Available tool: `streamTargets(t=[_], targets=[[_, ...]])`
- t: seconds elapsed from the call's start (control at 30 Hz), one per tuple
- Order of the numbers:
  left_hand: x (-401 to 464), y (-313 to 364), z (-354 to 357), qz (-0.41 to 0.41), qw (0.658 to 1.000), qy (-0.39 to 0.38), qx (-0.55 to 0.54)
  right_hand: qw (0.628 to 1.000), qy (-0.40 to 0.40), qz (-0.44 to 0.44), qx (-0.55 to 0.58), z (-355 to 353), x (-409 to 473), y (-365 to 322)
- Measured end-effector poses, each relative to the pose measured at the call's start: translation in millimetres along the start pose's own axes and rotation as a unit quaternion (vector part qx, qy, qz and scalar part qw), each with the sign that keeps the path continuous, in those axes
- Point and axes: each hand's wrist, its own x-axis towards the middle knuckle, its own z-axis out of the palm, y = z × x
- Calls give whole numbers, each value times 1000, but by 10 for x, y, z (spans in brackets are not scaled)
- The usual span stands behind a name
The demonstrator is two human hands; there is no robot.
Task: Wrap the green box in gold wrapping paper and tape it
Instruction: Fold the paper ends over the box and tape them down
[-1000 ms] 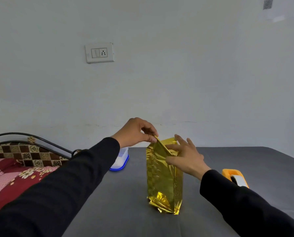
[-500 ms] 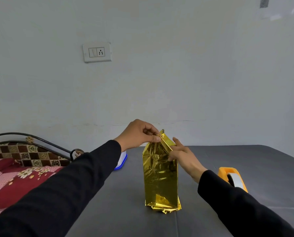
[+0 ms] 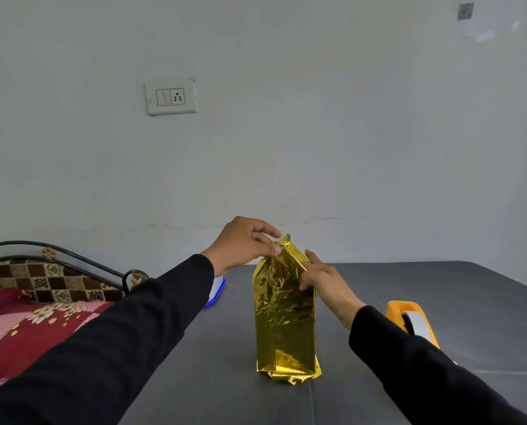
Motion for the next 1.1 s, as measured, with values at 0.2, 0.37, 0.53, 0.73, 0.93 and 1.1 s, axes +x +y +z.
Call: streamTargets(t=[0.2, 0.37, 0.53, 0.73, 0.93, 1.1], targets=[[18, -7, 70, -32, 998, 31, -41, 1000, 6, 7, -11, -32, 29, 48], [19, -51, 140, -42, 994, 65, -77, 1000, -3, 3, -12, -5, 21, 55], [59, -47, 216, -93, 981, 59, -163, 1000, -8, -7, -13, -28, 38, 66], [75, 71, 191, -158, 941, 48, -296, 1000, -9, -4, -1, -22, 14, 40], [153, 109, -76, -111, 971, 46, -208, 1000, -13, -9, 0, -33, 35, 64], [84, -45, -181, -120, 991, -57, -14, 1000, -19, -12, 6, -39, 43, 103]])
